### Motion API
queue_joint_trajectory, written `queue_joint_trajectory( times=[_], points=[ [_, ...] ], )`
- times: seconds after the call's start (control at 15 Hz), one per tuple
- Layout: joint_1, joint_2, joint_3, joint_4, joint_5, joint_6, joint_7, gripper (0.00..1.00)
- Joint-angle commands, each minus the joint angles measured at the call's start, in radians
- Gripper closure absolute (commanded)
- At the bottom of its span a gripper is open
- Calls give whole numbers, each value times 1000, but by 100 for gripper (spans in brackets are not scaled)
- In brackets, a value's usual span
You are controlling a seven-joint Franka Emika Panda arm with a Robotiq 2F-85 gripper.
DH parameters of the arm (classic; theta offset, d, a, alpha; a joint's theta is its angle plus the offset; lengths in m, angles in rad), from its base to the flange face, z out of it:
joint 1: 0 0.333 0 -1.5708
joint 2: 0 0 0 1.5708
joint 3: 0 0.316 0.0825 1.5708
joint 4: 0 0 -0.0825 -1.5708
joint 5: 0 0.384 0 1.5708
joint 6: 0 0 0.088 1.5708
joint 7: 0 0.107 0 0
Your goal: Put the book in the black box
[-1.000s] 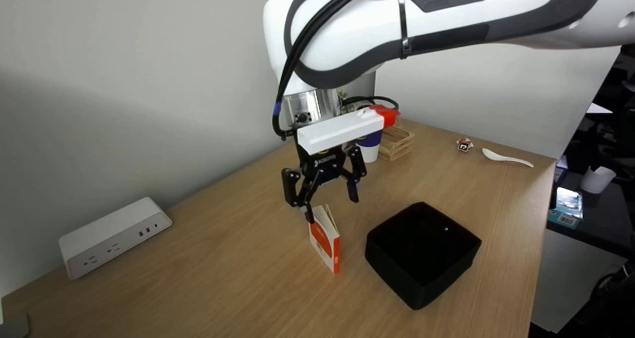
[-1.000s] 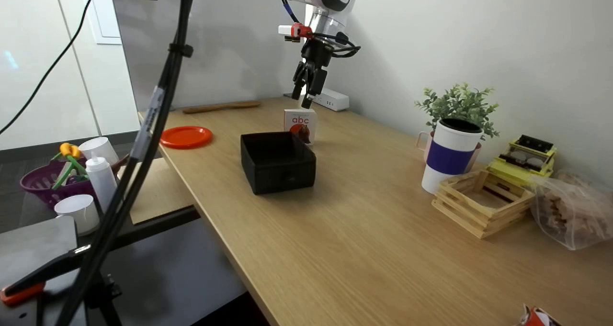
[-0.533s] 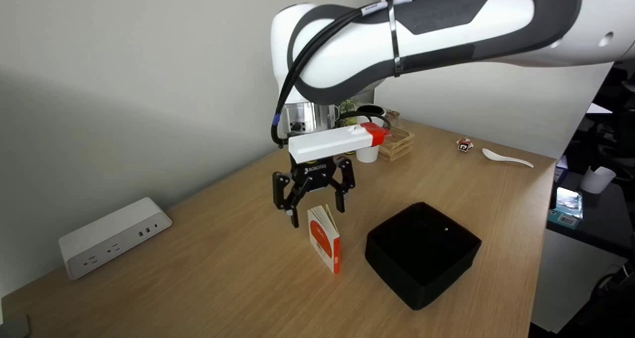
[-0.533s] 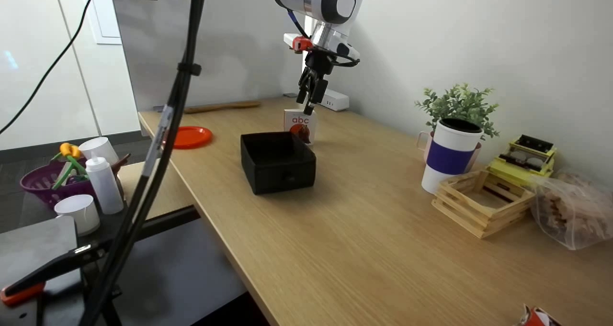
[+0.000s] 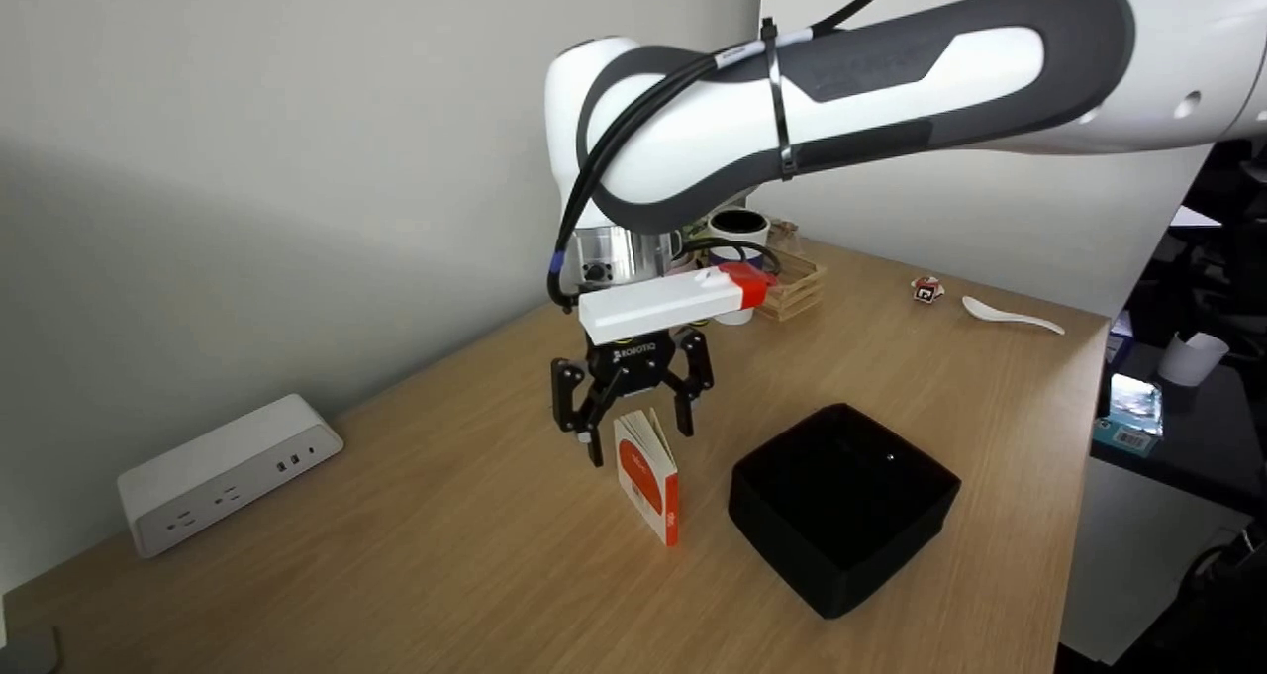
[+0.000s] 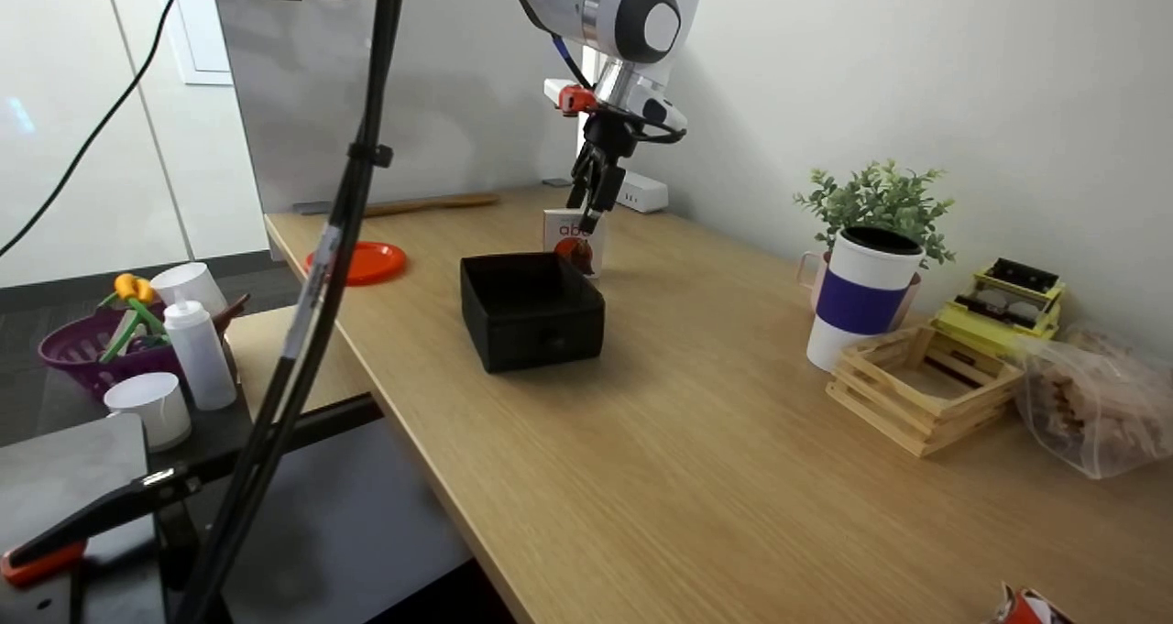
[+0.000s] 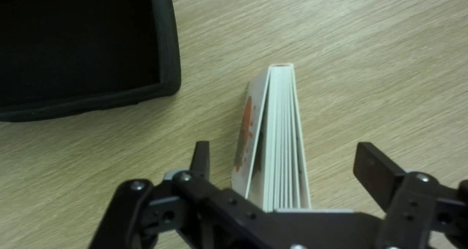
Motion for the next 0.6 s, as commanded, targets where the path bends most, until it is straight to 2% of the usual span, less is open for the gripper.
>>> queue_joint_trajectory(
  times=[0.0,0.53],
  points=[
    [-13,15,12,15,20,0,5,27],
    [-13,22,10,15,16,-7,6,84]
  ],
)
